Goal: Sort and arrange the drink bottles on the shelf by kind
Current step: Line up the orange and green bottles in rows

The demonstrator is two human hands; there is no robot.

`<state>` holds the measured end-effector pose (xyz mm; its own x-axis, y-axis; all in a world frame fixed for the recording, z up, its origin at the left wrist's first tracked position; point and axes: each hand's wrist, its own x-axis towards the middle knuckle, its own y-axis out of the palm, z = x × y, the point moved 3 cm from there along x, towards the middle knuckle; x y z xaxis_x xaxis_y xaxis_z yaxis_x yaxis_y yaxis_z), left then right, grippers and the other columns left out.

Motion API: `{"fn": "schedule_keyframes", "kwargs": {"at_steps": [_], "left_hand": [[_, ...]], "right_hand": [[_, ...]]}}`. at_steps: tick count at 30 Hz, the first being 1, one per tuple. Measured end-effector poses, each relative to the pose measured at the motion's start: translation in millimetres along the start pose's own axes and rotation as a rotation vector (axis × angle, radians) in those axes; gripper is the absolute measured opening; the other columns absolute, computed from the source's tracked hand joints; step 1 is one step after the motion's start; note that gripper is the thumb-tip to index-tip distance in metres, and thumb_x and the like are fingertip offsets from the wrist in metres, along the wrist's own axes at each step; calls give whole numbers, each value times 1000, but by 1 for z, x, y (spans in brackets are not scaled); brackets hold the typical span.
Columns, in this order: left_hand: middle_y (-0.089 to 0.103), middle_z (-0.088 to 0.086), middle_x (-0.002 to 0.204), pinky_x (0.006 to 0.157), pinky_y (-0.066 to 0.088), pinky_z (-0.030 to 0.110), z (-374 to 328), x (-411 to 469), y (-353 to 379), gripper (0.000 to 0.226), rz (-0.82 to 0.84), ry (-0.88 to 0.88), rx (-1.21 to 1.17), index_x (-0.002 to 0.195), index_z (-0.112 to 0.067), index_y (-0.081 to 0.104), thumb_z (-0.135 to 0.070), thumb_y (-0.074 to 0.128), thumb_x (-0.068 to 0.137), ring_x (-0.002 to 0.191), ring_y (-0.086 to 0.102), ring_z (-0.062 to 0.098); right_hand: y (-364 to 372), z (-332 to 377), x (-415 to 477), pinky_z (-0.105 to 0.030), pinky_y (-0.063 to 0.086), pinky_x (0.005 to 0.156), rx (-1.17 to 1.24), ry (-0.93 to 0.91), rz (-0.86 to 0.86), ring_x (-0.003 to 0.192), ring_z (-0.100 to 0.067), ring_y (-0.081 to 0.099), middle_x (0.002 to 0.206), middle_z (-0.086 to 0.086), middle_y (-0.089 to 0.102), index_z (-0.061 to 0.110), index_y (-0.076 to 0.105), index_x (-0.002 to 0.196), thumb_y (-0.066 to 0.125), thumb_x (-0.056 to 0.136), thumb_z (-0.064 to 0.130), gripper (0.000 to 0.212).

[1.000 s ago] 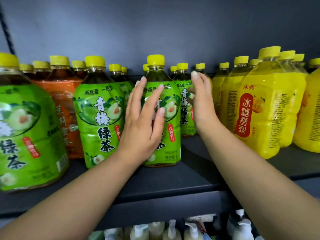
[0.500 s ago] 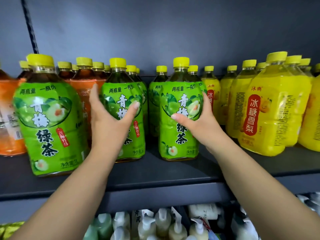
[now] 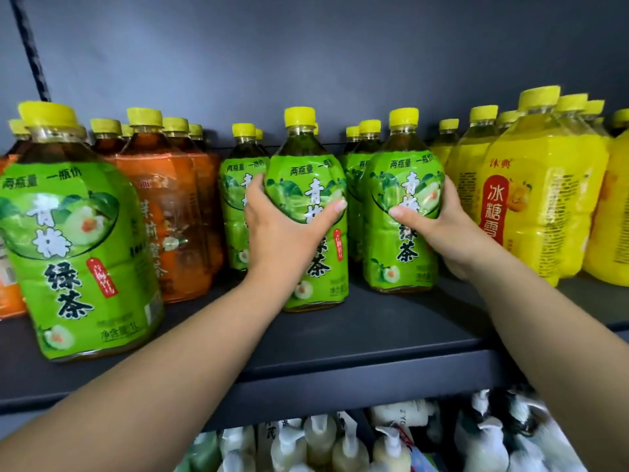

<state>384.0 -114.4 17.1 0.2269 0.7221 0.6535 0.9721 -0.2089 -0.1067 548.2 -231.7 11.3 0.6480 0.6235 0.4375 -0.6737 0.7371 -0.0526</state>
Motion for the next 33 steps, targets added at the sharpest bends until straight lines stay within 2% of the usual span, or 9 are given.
{"fn": "schedule_keyframes", "kwargs": {"at_steps": [6,10,13,18,22,26,29,31,33], "left_hand": [[27,2,146,92,17,5,6,-5,34,101,85,39,-110,144,-17,8,-35,74,70,131,29,11],[31,5,144,102,25,16,11,7,39,101,67,82,-122,143,-15,12,-34,76,68,131,34,15],[30,7,145,103,24,18,15,8,40,101,70,65,-101,144,-15,11,-35,76,68,132,33,16],[21,3,150,96,17,10,14,6,35,101,174,19,-39,146,-19,-1,-36,70,76,135,28,14],[19,-3,152,102,26,22,18,-13,18,97,446,-132,108,144,-26,-14,-37,61,84,133,33,20],[47,3,126,103,34,24,16,-29,-25,80,520,-45,66,144,-29,17,-41,60,78,118,48,11],[67,-7,99,80,39,5,22,-47,-63,25,503,101,181,104,-34,57,-36,64,80,80,58,-9],[65,-31,81,74,36,-1,21,-57,-86,7,446,211,268,79,-43,56,-43,63,78,77,55,-18],[58,-44,79,72,32,-4,18,-68,-108,9,332,247,306,73,-45,53,-54,51,73,78,50,-25]], "right_hand": [[-7,-9,6,-19,54,64,77,7,26,89,-1,61,104,14,60,35,34,124,67,77,8,64],[-5,-15,14,-26,54,81,41,-37,-45,101,-4,60,112,14,59,32,33,129,72,74,17,69],[1,-24,13,-40,41,104,-60,-33,-86,122,-12,49,136,8,47,29,16,144,78,62,46,104],[-3,-36,7,-42,38,106,-123,65,-102,121,-16,49,136,7,47,32,17,144,75,59,57,106],[-5,-39,-6,-40,37,107,-175,172,-52,120,-18,49,136,3,47,25,16,146,78,61,47,107],[1,-30,-21,-38,30,111,-474,229,-67,130,-26,39,145,-7,36,14,5,147,73,74,38,103],[8,-19,-52,-32,27,107,-948,313,99,135,-29,31,152,-13,22,8,-10,146,58,83,49,102],[12,-9,-75,-32,27,106,-1159,292,224,138,-27,28,154,-13,20,11,-4,147,41,87,60,90],[20,-4,-97,-31,21,110,-1239,246,355,142,-19,19,156,-4,17,21,13,148,24,87,66,76]]}}
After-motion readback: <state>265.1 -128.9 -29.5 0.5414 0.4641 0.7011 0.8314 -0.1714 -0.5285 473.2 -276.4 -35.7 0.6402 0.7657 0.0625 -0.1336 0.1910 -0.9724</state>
